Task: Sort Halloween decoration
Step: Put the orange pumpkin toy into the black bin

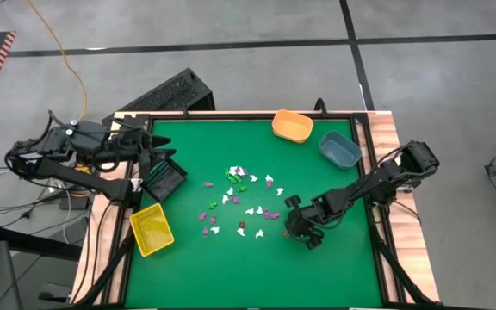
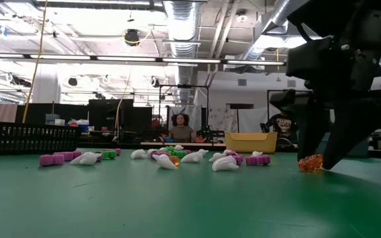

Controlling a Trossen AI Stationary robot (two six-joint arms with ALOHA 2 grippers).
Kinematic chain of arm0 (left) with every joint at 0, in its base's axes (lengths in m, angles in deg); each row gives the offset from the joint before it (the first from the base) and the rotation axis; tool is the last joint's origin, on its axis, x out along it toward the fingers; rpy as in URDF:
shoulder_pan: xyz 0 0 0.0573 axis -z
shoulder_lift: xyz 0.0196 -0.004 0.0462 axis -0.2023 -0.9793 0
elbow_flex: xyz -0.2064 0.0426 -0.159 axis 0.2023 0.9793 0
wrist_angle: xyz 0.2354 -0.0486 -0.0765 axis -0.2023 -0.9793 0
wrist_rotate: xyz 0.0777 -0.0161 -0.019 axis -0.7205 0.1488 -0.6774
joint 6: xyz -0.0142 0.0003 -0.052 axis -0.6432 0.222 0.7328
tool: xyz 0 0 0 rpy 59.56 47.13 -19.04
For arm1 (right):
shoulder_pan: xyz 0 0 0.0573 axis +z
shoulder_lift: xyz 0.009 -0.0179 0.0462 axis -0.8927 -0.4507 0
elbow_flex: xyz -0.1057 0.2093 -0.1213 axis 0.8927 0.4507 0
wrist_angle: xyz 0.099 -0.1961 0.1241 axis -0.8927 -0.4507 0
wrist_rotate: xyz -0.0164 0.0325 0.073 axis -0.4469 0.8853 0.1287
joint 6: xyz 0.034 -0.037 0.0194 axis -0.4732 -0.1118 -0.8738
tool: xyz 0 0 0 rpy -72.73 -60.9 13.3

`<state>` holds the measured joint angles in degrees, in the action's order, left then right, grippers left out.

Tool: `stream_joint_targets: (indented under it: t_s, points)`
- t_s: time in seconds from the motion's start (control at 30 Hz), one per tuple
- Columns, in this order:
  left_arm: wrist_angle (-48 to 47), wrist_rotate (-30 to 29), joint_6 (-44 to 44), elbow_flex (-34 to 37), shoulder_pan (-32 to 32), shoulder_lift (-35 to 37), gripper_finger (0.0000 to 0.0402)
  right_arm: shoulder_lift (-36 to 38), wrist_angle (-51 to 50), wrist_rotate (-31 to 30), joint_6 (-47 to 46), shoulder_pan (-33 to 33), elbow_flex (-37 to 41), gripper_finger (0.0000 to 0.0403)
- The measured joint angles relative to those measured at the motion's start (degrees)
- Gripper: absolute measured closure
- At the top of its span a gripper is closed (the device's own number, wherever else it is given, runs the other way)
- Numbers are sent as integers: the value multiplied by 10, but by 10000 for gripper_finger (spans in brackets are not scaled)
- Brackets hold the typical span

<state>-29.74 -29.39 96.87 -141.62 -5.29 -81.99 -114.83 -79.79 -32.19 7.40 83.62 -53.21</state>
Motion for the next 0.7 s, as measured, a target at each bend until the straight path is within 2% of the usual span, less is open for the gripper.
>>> stream_joint_targets:
  t_s: [0.53, 0.7]
  points:
    - [0, 0, -13, 0, 0, 0, 170, 2, 3, -10, -27, -7, -1, 346]
    - [-1, 0, -13, 0, 0, 0, 170, 2, 2, -31, -55, -7, -1, 370]
